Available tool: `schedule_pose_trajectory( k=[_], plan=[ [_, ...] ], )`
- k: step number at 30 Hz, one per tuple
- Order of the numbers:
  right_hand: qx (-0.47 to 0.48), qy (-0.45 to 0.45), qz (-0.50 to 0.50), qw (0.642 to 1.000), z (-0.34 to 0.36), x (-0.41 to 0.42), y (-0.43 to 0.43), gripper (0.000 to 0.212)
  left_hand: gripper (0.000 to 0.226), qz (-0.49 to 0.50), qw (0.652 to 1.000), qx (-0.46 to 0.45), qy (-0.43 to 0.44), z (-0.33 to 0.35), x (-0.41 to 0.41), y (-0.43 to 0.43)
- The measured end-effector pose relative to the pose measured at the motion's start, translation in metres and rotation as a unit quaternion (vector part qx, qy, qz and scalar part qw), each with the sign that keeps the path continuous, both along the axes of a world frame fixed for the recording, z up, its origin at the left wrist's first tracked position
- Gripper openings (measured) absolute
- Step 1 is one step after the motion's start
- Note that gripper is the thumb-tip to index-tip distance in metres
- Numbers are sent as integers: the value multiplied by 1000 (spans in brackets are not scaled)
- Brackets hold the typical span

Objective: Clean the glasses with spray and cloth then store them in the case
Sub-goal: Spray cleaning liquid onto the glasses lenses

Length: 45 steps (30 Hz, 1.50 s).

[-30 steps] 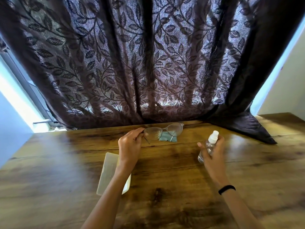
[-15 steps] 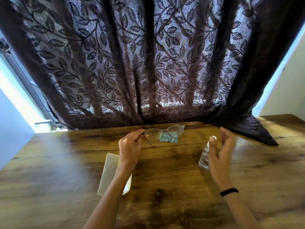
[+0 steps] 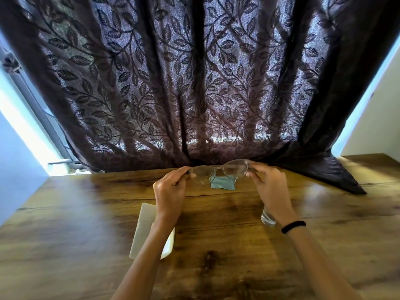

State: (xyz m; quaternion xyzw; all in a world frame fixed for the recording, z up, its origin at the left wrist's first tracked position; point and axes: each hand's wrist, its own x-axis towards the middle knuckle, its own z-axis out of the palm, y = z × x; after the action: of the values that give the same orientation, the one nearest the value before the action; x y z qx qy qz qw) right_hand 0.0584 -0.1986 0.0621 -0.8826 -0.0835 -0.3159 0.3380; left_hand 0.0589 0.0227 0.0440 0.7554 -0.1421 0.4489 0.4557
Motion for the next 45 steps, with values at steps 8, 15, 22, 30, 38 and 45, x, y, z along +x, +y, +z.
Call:
schedule_pose_trajectory(
  k=[8, 15, 22, 30, 38, 45],
  plan=[
    [71, -2, -2, 997, 7, 2, 4, 23, 27, 22, 1000, -12, 10, -2, 2, 5],
    [28, -34, 18, 999, 13, 2, 5, 15, 24, -46, 960, 165, 223, 10, 17, 34],
    [-54, -53, 58, 995, 16, 0, 19, 15, 17, -32, 973, 112, 199, 62, 12, 14],
    [-178, -82, 86, 977, 21, -8, 36, 18, 18, -78, 892, 332, 297, 76, 11, -29],
    [-230, -100, 77, 965, 21, -10, 38, 14, 20, -53, 885, 359, 290, 57, 8, -22],
    [-164, -178, 42, 969, 18, -11, 36, 30, 18, 8, 930, 291, 225, 46, 4, -10]
  ],
)
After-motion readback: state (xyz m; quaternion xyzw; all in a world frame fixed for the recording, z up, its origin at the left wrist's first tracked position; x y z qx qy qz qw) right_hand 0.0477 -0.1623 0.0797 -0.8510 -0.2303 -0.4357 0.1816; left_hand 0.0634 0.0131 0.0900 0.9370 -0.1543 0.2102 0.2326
